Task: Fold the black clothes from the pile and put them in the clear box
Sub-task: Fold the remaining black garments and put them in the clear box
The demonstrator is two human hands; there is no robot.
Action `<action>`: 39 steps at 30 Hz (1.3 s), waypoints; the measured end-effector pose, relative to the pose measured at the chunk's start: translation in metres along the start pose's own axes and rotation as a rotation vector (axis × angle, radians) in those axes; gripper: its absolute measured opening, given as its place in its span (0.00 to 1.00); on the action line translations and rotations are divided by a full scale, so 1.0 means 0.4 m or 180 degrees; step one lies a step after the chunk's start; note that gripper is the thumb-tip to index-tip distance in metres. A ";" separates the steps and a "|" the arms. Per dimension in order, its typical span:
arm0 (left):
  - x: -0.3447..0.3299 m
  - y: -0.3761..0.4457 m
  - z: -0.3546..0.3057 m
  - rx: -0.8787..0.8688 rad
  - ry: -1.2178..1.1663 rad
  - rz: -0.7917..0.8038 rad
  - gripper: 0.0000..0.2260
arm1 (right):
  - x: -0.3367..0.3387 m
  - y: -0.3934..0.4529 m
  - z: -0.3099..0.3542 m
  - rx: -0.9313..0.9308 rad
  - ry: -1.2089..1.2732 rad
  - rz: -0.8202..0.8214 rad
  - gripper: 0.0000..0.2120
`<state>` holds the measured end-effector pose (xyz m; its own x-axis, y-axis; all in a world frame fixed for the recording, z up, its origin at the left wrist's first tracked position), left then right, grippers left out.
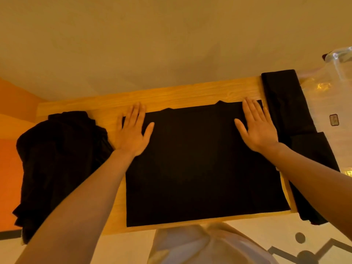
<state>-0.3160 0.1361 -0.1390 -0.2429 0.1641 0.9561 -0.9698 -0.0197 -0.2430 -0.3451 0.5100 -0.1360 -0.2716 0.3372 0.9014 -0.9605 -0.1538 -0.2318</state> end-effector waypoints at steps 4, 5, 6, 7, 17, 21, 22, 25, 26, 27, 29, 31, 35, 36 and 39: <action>0.009 -0.018 0.025 0.0261 0.0023 -0.0076 0.29 | 0.002 0.005 0.023 0.0038 -0.0033 -0.0110 0.34; 0.021 -0.031 0.019 0.0341 0.0007 -0.0176 0.28 | 0.008 -0.002 0.043 0.0113 -0.0094 -0.0179 0.33; 0.041 -0.050 0.004 0.0366 0.0001 -0.0319 0.27 | 0.014 -0.015 0.070 0.0223 -0.0089 -0.0221 0.32; 0.061 -0.073 -0.022 0.0320 0.0011 -0.0472 0.27 | 0.016 -0.035 0.101 0.0341 -0.0001 -0.0236 0.31; -0.030 -0.331 -0.193 -0.0132 0.0012 -0.0259 0.28 | -0.101 -0.309 0.104 0.0481 0.0027 0.0047 0.30; -0.057 -0.367 -0.055 0.0195 0.0005 -0.0254 0.30 | -0.064 -0.332 -0.004 0.0220 0.0090 0.0054 0.33; -0.060 -0.373 -0.039 0.0215 0.0016 -0.0238 0.30 | -0.063 -0.332 -0.005 0.0220 0.0082 0.0056 0.33; -0.066 -0.372 -0.026 0.0268 0.0054 -0.0164 0.30 | -0.063 -0.319 0.006 0.0228 0.0056 0.0006 0.34; -0.064 -0.366 -0.027 0.0294 0.0055 -0.0152 0.30 | -0.064 -0.311 0.010 0.0228 0.0036 0.0003 0.34; -0.062 -0.354 -0.029 0.0315 0.0070 -0.0120 0.30 | -0.064 -0.299 0.011 0.0224 0.0019 0.0010 0.34; -0.058 -0.315 -0.026 0.0353 0.0154 0.0016 0.28 | -0.062 -0.266 0.012 0.0231 -0.0017 0.0028 0.35; -0.043 -0.266 -0.017 0.0433 0.0316 0.0130 0.29 | -0.053 -0.223 0.013 0.0226 -0.0068 0.0019 0.34; 0.004 -0.227 -0.028 0.0515 0.0263 0.0055 0.28 | -0.029 -0.180 0.026 0.0216 -0.0039 -0.0002 0.31; 0.016 -0.240 -0.044 0.0531 0.0053 -0.0099 0.28 | -0.025 -0.192 0.040 0.0298 0.0042 -0.0060 0.31; 0.019 -0.332 -0.130 0.0278 -0.0241 -0.0544 0.26 | -0.060 -0.279 0.082 0.0615 0.0232 -0.0005 0.31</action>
<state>-0.1880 0.1912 -0.1079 -0.0724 0.0978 0.9926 -0.9944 -0.0839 -0.0643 -0.2293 0.4885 -0.1197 -0.2805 0.4027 0.8713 -0.9334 -0.3262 -0.1496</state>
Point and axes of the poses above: each hand's wrist, its own y-axis towards the middle knuckle, its own x-axis out of the back of the hand, z = x × y, the point moved 9 cm from there along y, towards the middle knuckle, and after that the axes turned 15 degrees about y, right-handed, at the moved point
